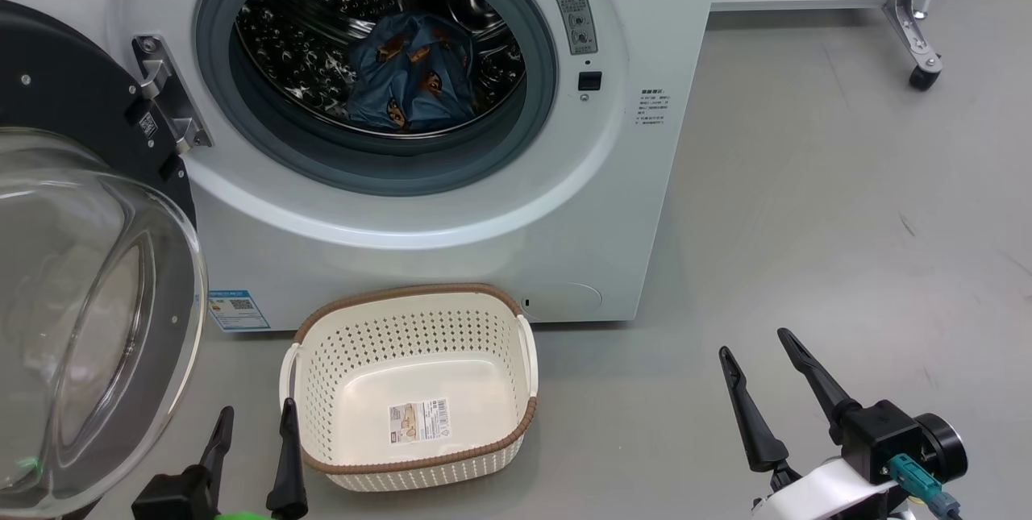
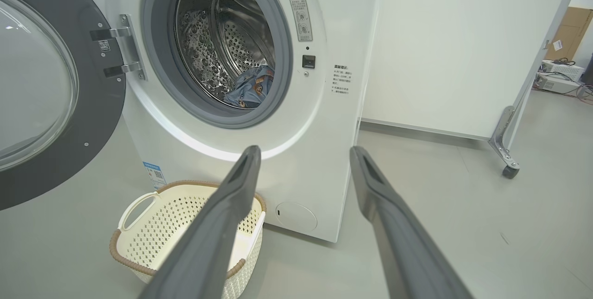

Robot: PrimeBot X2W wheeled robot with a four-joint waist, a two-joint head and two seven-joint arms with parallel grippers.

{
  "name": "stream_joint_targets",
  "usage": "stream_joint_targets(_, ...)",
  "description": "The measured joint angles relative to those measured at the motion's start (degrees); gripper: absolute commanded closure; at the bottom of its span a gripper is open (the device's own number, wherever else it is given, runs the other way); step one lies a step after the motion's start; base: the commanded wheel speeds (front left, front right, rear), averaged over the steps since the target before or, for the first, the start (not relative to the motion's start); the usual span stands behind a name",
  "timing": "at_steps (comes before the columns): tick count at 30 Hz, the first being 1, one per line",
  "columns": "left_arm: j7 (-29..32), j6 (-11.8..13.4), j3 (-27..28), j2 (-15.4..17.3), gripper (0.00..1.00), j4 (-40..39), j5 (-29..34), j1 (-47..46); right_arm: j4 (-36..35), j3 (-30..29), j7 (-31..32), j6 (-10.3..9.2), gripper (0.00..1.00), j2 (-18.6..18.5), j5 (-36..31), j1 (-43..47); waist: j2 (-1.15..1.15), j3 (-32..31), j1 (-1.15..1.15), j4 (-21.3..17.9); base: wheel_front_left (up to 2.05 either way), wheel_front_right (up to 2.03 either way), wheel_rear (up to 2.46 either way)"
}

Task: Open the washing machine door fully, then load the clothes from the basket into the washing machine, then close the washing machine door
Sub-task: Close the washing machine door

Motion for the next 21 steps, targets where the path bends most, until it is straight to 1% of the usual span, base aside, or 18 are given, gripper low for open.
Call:
stream_joint_targets(9,0.0,0.7,0.0,0.2,0.00,-2.2,0.0,1.8,0.0,0.0,0.0,0.00,0.00,0.0,-0.1,0.0,0.00,0.1,0.00,-0.1,-0.89,0.89,0.00)
stream_joint_targets(11,0.0,1.2,-0.1,0.3,0.00,-2.9,0.1,2.0,0.0,0.0,0.0,0.00,0.00,0.0,-0.1,0.0,0.00,0.1,0.00,-0.1,-0.66,0.66,0.00)
stream_joint_targets(18,0.0,1.7,-0.2,0.3,0.00,-3.7,0.3,2.8,-0.1,0.0,0.0,0.00,0.00,0.0,-0.1,0.0,0.00,0.2,0.00,-0.1,-0.47,0.47,0.00)
stream_joint_targets(21,0.0,1.7,-1.1,0.4,0.00,-4.0,1.0,2.8,-0.2,-0.6,0.0,0.00,0.00,0.0,-0.1,0.1,0.00,0.2,0.00,0.3,-0.26,0.26,0.00)
